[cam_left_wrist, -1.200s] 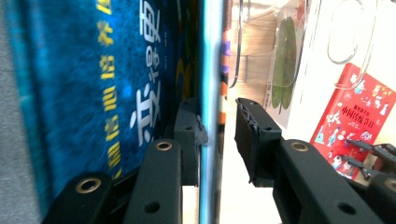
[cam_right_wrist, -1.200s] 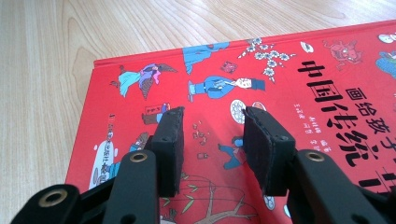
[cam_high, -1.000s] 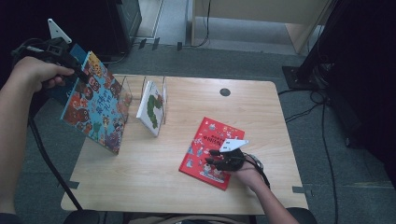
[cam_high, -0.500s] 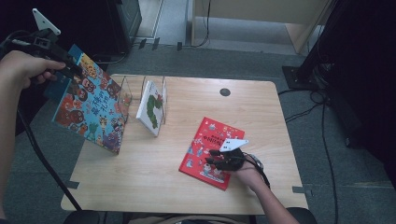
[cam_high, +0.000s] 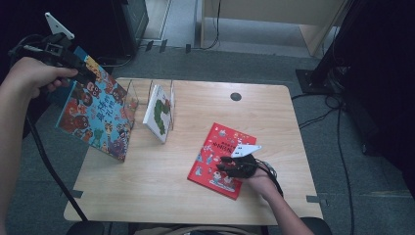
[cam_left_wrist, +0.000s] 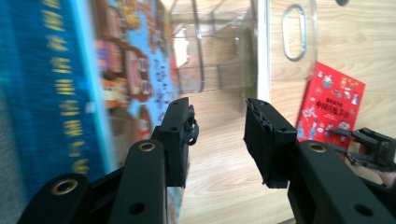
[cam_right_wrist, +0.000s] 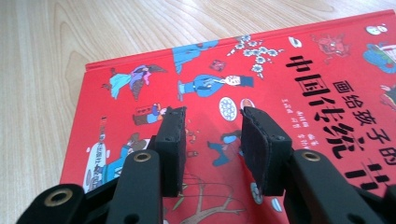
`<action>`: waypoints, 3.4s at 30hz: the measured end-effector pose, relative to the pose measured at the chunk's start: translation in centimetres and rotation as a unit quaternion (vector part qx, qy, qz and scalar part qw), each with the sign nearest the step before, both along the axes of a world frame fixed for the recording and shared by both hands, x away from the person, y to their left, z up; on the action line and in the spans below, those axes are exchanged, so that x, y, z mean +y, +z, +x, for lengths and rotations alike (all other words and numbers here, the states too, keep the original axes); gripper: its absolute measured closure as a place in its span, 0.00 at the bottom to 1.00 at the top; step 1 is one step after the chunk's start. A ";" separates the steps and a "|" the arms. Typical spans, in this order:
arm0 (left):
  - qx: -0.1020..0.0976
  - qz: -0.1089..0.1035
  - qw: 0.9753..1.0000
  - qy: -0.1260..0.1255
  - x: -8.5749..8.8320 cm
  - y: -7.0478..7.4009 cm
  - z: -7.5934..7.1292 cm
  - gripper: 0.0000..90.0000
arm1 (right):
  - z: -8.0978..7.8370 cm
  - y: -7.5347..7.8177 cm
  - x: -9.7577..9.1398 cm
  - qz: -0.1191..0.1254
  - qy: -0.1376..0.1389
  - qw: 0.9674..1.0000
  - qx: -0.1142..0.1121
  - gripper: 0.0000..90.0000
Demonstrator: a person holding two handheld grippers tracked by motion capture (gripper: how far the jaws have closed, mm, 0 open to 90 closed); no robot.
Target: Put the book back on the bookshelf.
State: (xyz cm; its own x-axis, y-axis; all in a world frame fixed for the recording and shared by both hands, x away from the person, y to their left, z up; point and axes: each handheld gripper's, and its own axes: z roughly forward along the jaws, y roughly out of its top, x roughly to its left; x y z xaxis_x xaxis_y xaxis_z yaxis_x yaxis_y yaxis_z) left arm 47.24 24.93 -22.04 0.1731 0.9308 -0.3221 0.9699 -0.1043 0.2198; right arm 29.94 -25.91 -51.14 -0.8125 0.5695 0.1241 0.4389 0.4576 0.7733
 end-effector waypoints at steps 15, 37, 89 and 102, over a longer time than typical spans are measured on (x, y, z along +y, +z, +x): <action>-0.029 -0.024 0.998 -0.047 -3.5 -3.2 -3.5 0.65 | 1.0 0.9 -0.5 0.003 -0.021 1.000 0.000 0.71; -0.051 -0.078 0.988 -0.122 -9.0 -7.7 -7.7 0.74 | 1.2 1.5 -2.7 0.005 -0.039 0.999 0.002 0.76; -0.063 -0.125 0.965 -0.224 -19.8 -23.3 -9.2 0.90 | -1.4 0.4 -6.9 -0.019 -0.118 0.993 0.016 0.95; -0.050 -0.114 0.963 -0.239 -21.4 -25.6 -9.3 0.90 | -1.4 0.1 -8.1 -0.030 -0.147 0.988 0.026 0.95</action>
